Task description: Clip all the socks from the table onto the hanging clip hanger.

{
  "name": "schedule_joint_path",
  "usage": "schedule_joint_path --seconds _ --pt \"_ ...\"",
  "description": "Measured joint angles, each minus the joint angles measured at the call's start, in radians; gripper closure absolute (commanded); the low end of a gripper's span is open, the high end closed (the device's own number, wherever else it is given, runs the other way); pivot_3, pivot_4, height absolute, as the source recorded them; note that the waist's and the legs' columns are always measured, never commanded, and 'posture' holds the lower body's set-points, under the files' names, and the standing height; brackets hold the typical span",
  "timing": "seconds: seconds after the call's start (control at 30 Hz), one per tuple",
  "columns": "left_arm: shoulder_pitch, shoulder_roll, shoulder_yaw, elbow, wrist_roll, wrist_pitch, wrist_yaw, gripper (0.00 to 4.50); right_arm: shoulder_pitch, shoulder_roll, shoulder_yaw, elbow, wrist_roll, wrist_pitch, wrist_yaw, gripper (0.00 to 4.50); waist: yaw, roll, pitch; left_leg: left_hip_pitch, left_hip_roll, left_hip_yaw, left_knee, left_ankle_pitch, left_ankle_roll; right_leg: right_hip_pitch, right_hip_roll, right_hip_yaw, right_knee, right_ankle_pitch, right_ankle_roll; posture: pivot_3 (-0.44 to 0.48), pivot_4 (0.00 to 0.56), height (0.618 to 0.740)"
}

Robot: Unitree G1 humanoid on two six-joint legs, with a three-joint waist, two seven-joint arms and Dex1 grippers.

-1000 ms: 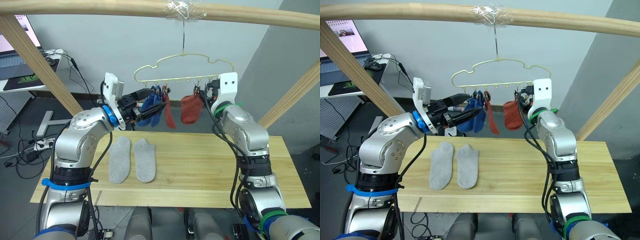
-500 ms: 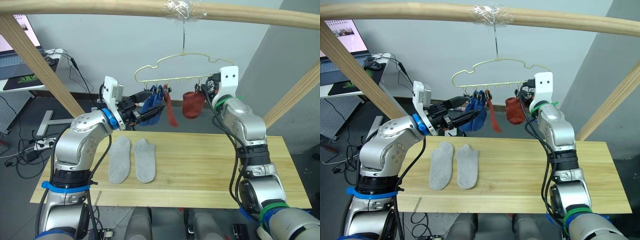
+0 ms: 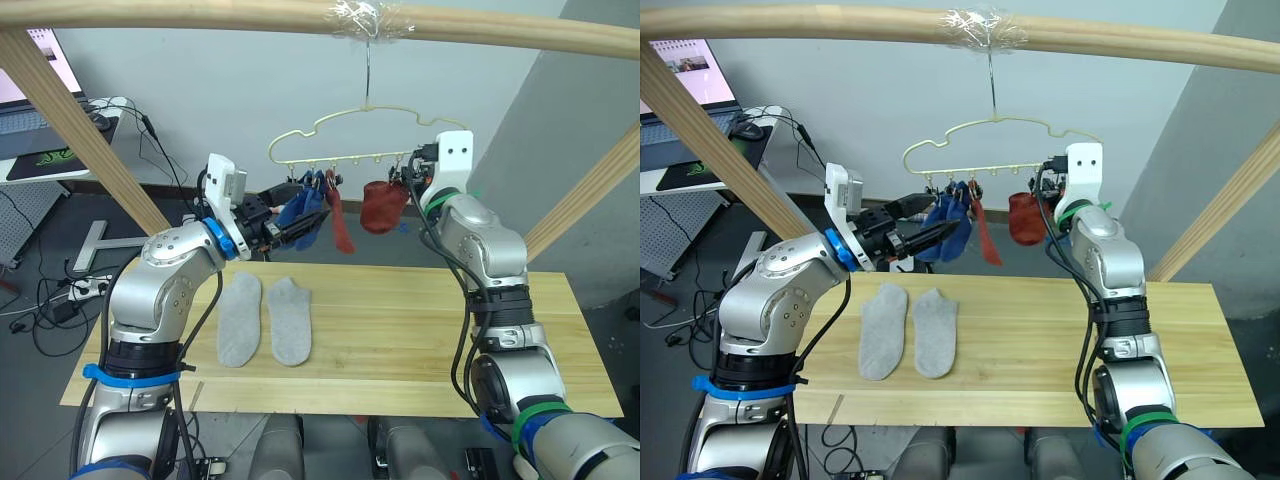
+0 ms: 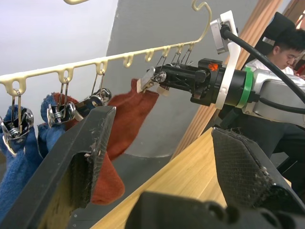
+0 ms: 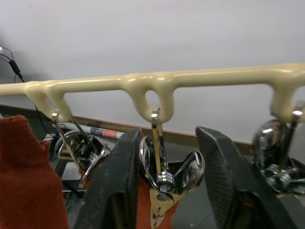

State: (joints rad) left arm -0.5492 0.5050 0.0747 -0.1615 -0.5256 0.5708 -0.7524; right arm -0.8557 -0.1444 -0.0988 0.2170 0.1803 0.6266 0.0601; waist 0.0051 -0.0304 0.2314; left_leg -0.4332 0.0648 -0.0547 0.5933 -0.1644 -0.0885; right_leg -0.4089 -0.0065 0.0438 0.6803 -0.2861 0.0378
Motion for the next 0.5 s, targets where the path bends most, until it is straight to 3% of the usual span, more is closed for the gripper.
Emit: schedule_joint_path --seconds 0.5 --pt "0.007 -0.001 -0.002 -0.024 0.001 0.0 0.023 0.8 -0.051 0.025 -0.023 0.002 -0.001 0.011 -0.018 2.48 0.002 0.001 0.0 0.0 0.0 0.0 0.0 0.0 0.0 0.0 0.0 0.0 0.0 0.0 0.0 0.173 0.214 0.74"
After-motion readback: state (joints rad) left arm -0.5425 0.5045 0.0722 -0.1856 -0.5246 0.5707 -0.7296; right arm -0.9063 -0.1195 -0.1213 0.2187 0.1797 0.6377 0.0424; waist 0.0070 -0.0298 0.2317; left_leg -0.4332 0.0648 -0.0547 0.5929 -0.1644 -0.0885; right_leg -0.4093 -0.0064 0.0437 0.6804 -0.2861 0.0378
